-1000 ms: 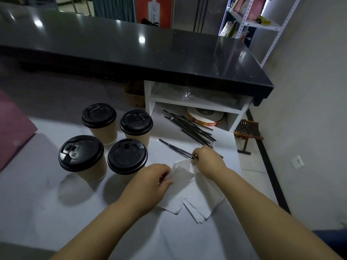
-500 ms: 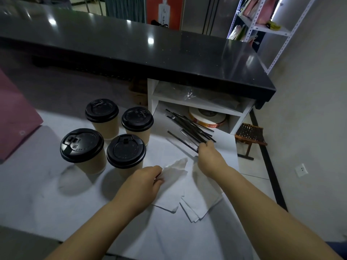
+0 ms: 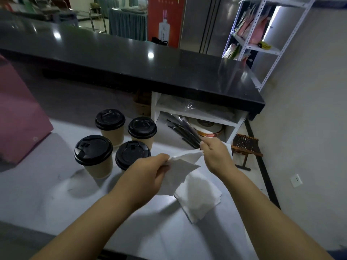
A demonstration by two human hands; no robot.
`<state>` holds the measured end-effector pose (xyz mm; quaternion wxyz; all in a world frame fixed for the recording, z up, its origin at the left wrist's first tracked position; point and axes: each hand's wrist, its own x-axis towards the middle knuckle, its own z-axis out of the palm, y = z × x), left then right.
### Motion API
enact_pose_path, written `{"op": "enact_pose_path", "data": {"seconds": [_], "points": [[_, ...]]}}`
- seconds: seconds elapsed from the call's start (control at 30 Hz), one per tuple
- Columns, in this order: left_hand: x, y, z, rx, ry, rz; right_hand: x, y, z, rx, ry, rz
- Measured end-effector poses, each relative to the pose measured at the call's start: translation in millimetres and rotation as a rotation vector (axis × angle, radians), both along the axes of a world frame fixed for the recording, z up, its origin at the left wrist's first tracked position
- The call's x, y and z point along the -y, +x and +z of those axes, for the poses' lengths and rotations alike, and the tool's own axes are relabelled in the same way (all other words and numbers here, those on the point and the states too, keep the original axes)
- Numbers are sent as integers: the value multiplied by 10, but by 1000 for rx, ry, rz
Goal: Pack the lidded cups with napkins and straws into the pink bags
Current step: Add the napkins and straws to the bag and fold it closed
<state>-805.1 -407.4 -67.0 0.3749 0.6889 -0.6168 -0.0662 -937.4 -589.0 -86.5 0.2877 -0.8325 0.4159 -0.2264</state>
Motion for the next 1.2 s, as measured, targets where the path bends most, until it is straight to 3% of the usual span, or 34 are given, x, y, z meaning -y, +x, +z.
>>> {"op": "enact_pose_path", "data": {"seconds": [0.13, 0.33, 0.63, 0.77, 1.2], "points": [[-314, 229, 386, 82, -124, 8, -355, 118, 410, 139, -164, 9], [-1081, 850, 793, 199, -220, 70, -1204, 496, 900, 317, -149, 61], [-2252, 1993, 1160, 380, -238, 220, -2239, 1558, 1094, 244, -271, 155], [-2566, 2447, 1333, 370, -259, 306, -2527, 2020, 1232, 192, -331, 244], [-2652, 4058, 1808, 454, -409, 481, -2582, 3768, 1754, 112, -599, 373]]}}
